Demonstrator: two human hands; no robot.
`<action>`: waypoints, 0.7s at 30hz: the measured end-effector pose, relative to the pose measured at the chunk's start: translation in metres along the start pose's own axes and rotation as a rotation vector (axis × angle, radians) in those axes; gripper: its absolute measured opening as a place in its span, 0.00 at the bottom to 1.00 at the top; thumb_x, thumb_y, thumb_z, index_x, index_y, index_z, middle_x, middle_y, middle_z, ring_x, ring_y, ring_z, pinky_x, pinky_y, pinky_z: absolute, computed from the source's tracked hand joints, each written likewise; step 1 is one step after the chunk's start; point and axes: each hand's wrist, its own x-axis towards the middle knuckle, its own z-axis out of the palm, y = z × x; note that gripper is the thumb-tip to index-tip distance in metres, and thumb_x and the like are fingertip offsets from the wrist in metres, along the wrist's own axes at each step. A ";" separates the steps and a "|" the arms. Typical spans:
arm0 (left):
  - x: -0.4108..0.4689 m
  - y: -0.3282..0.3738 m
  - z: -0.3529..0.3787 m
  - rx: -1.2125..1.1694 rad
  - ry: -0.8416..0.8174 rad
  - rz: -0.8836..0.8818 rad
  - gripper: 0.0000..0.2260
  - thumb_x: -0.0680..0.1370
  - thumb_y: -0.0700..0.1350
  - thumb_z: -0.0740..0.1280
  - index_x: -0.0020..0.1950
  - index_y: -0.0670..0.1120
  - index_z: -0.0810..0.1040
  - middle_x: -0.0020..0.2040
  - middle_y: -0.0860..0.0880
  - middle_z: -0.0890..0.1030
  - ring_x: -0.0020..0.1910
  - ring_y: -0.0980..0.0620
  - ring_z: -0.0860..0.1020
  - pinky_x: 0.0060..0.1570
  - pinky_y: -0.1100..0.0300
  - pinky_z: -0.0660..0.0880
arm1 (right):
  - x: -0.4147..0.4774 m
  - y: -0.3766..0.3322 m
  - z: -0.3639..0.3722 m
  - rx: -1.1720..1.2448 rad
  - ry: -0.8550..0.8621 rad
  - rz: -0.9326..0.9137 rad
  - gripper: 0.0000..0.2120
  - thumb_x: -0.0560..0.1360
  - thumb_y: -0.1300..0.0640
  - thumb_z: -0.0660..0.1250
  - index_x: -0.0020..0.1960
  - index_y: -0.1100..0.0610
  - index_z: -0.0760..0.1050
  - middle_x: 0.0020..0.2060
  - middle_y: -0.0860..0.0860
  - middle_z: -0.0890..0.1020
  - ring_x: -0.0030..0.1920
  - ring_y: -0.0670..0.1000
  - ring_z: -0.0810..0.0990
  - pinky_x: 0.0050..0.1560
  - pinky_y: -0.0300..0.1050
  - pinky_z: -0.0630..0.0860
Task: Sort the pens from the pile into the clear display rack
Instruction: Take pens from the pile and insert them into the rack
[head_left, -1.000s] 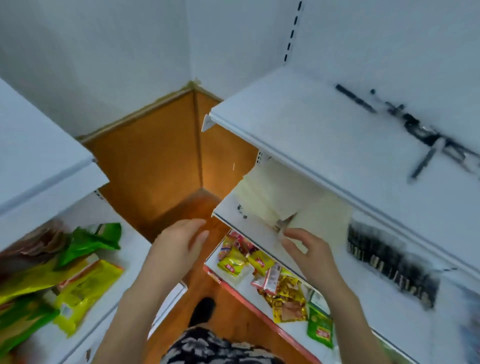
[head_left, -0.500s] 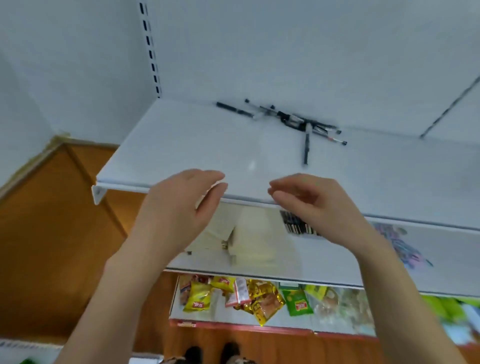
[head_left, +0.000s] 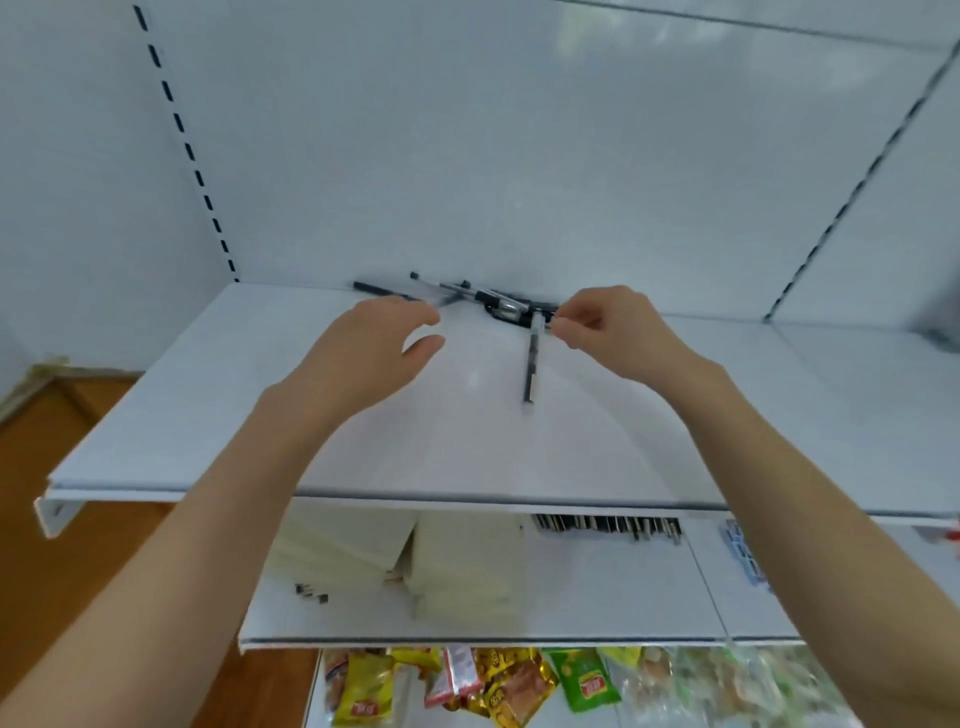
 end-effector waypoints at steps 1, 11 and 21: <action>0.007 -0.004 0.003 0.018 -0.023 -0.009 0.15 0.78 0.47 0.63 0.62 0.43 0.76 0.59 0.44 0.78 0.58 0.45 0.75 0.57 0.56 0.67 | 0.006 0.002 0.003 -0.017 -0.015 0.024 0.09 0.75 0.55 0.64 0.44 0.61 0.78 0.38 0.53 0.80 0.39 0.50 0.75 0.34 0.33 0.68; 0.067 -0.016 0.011 0.283 -0.147 -0.074 0.16 0.77 0.53 0.62 0.55 0.41 0.76 0.47 0.44 0.71 0.50 0.42 0.74 0.47 0.55 0.69 | 0.031 0.004 0.033 -0.234 -0.207 0.167 0.14 0.72 0.51 0.66 0.49 0.62 0.74 0.45 0.54 0.76 0.46 0.54 0.74 0.46 0.46 0.71; 0.103 -0.056 0.036 0.407 -0.433 0.046 0.31 0.75 0.57 0.61 0.74 0.47 0.56 0.75 0.46 0.58 0.73 0.46 0.57 0.68 0.47 0.59 | 0.033 0.023 0.034 -0.221 -0.141 0.223 0.11 0.71 0.58 0.63 0.53 0.55 0.75 0.48 0.52 0.78 0.49 0.54 0.75 0.49 0.46 0.73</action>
